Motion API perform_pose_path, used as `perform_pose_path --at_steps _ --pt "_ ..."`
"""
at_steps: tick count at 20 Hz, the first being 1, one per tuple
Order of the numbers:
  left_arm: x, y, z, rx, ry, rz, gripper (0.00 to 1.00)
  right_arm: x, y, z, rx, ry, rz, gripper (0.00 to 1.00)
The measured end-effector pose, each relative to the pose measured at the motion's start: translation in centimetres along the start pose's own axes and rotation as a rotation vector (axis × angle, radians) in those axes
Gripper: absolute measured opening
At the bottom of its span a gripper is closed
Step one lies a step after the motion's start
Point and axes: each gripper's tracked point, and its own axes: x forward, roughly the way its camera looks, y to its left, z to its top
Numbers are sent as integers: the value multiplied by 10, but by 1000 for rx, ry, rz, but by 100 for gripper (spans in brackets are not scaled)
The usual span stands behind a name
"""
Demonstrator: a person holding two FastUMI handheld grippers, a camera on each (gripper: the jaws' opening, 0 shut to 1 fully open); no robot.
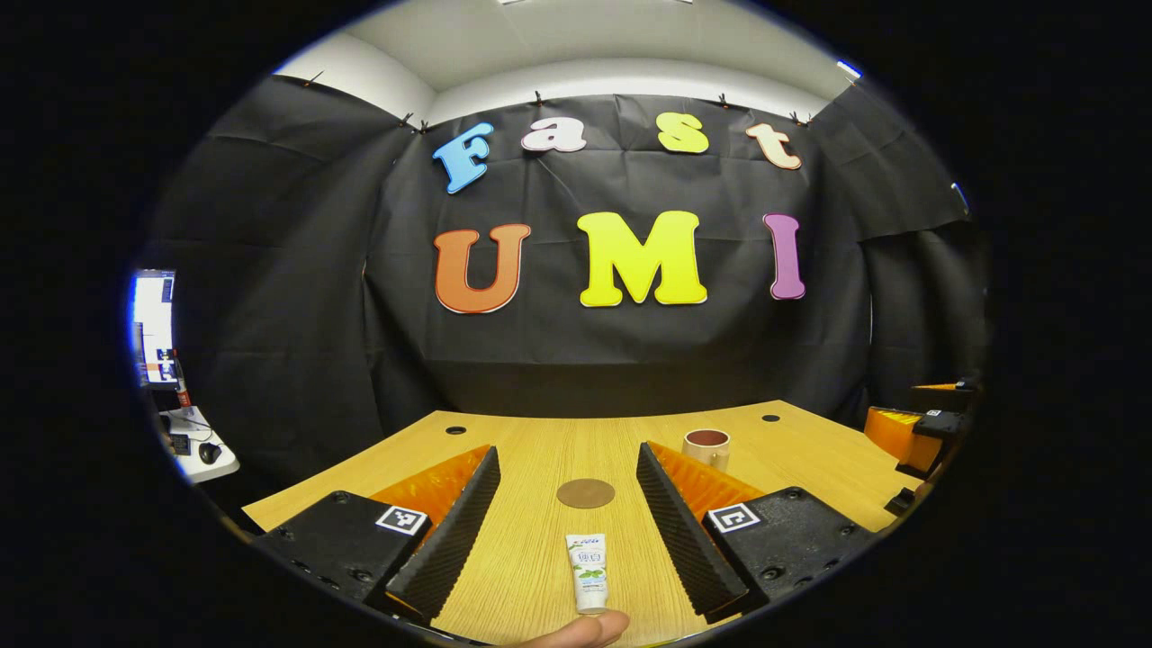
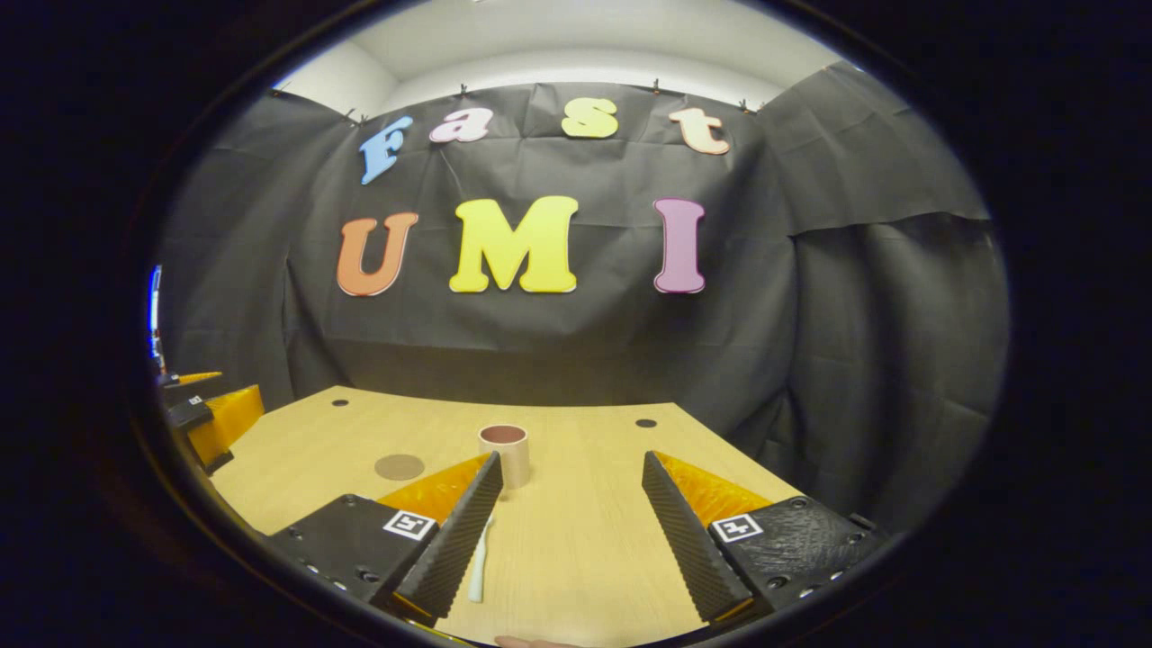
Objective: Put the toothbrush and toothpaste on the desktop into the cup, then pick up the cup and place it on the coaster on the desktop.
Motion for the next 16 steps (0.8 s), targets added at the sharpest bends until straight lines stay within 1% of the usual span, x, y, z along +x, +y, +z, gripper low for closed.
perform_pose_path --at_steps 3,4,6,7,8,9,10,11,14,16 --pt "1 1 0 -15 -5 2 97 8 10 -12 -10 19 17 96" --pt "1 0 -2 -20 -4 -2 97 12 15 -19 -13 30 22 99" --pt "2 2 -2 -31 -16 -7 97 22 23 -36 -16 64 38 99" --pt "3 2 -6 -35 -13 -12 97 28 29 -47 -11 88 52 95" --pt "4 2 -9 -39 -7 -17 97 34 34 -59 -4 117 64 99" --pt "3 3 -13 -39 -1 -17 97 42 41 -71 0 146 74 95" --pt "4 5 -17 -38 2 -16 97 50 46 -84 0 174 82 99" --pt "5 6 -19 -35 5 -13 97 57 51 -95 -2 204 87 95" --pt "6 11 -30 -18 8 -7 97 81 68 -134 -1 297 109 94" --pt "6 13 -34 -13 5 -9 97 92 73 -152 24 339 109 92"
